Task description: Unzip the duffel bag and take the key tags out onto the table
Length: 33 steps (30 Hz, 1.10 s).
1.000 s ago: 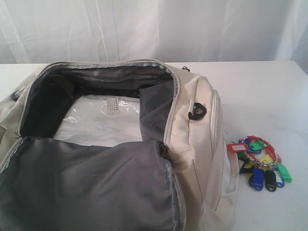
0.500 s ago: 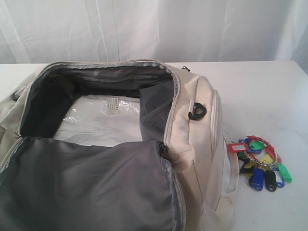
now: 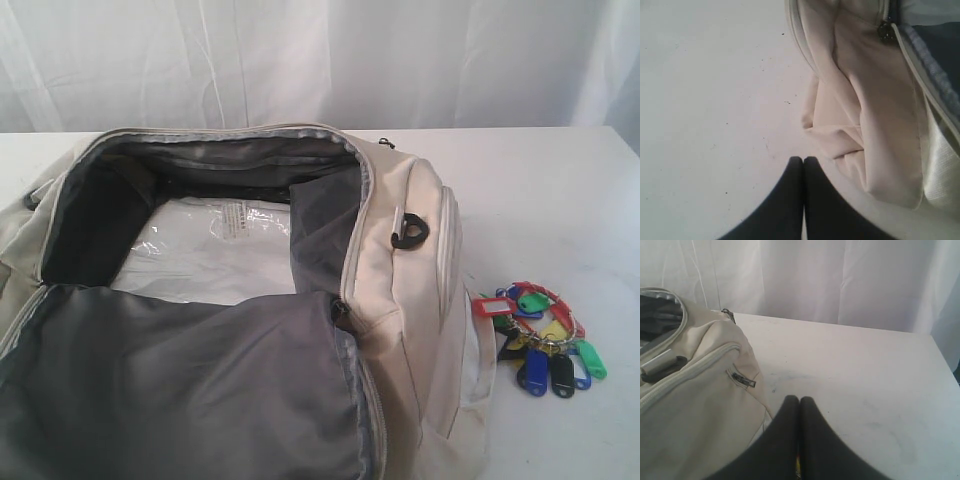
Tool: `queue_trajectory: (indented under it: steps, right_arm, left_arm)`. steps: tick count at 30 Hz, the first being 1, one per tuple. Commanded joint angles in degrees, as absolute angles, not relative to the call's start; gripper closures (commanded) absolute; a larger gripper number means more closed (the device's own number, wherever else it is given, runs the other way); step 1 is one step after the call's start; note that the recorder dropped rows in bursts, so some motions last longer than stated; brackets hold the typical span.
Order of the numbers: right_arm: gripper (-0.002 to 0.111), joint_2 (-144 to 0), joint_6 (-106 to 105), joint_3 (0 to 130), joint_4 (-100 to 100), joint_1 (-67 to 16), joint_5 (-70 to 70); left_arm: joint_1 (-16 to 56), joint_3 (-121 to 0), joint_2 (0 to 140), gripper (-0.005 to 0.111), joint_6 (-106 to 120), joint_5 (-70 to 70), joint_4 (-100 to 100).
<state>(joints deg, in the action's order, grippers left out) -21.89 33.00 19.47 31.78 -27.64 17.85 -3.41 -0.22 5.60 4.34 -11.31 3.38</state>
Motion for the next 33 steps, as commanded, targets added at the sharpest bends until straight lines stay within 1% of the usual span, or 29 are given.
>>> queue_trajectory:
  steps: [1,15,18,21,23,24,26,29,33]
  right_arm:
    - [0.108,-21.68,33.35,19.25,31.66,-27.33,17.71]
    - [0.108,-21.68,33.24,19.25,31.80,-27.33,17.82]
    - [0.108,-20.05,33.24,19.25,32.09,-26.80,20.04]
    - [0.108,-14.42,33.24,19.25,31.89,-19.67,26.82]
    - [0.108,-10.16,34.83,19.25,30.27,-13.88,32.98]
    - [0.108,-7.49,35.35,19.25,27.35,-9.51,36.06]
    - [0.108,-4.35,36.27,19.25,24.36,-4.66,36.66]
    - [0.108,-1.96,36.27,19.25,24.12,-1.65,36.25]
    - [0.108,-1.51,36.42,18.40,23.04,-1.63,35.94]
  left_arm:
    - [-3.49,0.00,5.34,0.107,4.70,-11.57,3.77]
    - [-3.49,0.00,5.34,0.107,4.70,-11.57,3.77]
    - [-3.49,0.00,5.34,0.107,4.70,-11.57,3.77]
    - [-3.49,0.00,5.34,0.107,4.70,-11.57,3.77]
    - [-3.49,0.00,5.34,0.107,4.70,-11.57,3.77]
    - [-3.49,0.00,5.34,0.107,4.70,-11.57,3.77]
    - [-3.49,0.00,5.34,0.107,4.70,-11.57,3.77]
    - [-3.49,0.00,5.34,0.107,4.70,-11.57,3.77]
    - [-3.49,0.00,5.34,0.107,4.70,-11.57,3.77]
